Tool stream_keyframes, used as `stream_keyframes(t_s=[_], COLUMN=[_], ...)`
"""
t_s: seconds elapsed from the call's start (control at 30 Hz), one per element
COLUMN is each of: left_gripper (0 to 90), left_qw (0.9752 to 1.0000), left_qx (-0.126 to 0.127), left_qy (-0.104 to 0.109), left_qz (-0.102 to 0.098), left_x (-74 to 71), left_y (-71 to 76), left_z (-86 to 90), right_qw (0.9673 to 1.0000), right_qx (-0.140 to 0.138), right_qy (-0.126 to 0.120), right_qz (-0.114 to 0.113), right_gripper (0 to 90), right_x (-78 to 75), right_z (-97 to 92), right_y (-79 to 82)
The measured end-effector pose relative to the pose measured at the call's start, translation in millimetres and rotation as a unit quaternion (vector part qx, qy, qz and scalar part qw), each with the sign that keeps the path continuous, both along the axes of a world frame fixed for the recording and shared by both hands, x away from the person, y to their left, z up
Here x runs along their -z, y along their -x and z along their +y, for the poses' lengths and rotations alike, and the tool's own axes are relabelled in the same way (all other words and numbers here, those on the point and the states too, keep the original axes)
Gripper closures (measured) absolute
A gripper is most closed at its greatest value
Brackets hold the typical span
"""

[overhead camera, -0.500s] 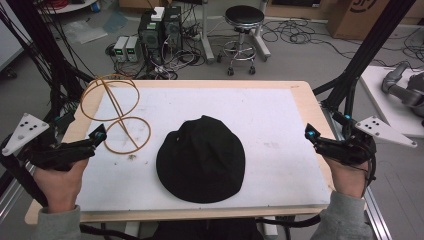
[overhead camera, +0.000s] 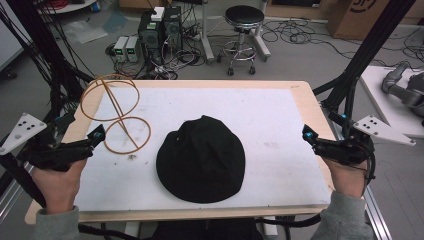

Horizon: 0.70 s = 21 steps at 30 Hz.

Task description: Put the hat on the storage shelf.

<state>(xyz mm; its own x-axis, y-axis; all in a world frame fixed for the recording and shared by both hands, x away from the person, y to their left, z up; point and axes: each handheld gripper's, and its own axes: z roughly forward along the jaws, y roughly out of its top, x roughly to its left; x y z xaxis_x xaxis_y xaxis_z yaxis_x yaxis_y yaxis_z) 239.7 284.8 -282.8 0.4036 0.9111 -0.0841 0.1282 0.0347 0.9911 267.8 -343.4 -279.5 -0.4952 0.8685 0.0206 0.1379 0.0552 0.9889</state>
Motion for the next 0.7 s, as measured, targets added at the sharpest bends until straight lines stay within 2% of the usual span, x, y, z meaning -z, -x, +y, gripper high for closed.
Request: stream_keyframes(t_s=[0.07, 0.23, 0.27, 0.3, 0.43, 0.47, 0.5, 0.53, 0.7], left_gripper=[1.7, 1.7, 1.7, 1.7, 1.7, 1.7, 1.7, 1.7, 1.7], left_qw=[1.0, 1.0, 1.0, 1.0, 1.0, 1.0, 1.0, 1.0, 0.9999], left_qx=[0.001, 0.005, 0.006, 0.004, 0.004, 0.004, 0.003, 0.004, -0.002], left_qy=[-0.001, -0.001, -0.001, 0.0, 0.003, 0.003, 0.006, 0.006, 0.001], left_qz=[0.001, 0.004, 0.003, 0.003, 0.003, 0.003, 0.004, 0.004, 0.016], left_x=[0.3, 1.2, 1.2, 1.2, 1.4, 1.4, 1.7, 1.9, 5.2], left_y=[0.9, 6.2, 7.8, 9.4, 18.1, 18.1, 20.2, 21.2, 28.1], left_z=[-0.1, 1.4, 2.1, 2.8, 9.5, 9.5, 10.7, 11.4, 14.1], right_qw=[1.0, 0.9987, 0.9987, 0.9977, 0.9951, 0.9951, 0.9934, 0.9934, 0.9869], right_qx=[-0.006, -0.05, -0.05, -0.065, -0.094, -0.094, -0.109, -0.109, -0.151], right_qy=[0.002, 0.011, 0.011, 0.016, 0.029, 0.029, 0.035, 0.035, 0.053], right_qz=[0.0, 0.0, 0.0, 0.004, 0.01, 0.01, 0.011, 0.011, 0.024], right_gripper=[3.2, 3.2, 3.2, 3.2, 3.2, 3.2, 3.2, 3.2, 3.2], right_x=[-0.7, -3.1, -3.1, -2.8, -2.2, -2.2, -2.0, -2.0, 0.9], right_z=[2.0, 18.9, 18.9, 26.3, 42.4, 42.4, 51.3, 51.3, 74.6], right_y=[-0.7, -9.0, -9.0, -12.8, -20.3, -20.3, -24.7, -24.7, -36.6])
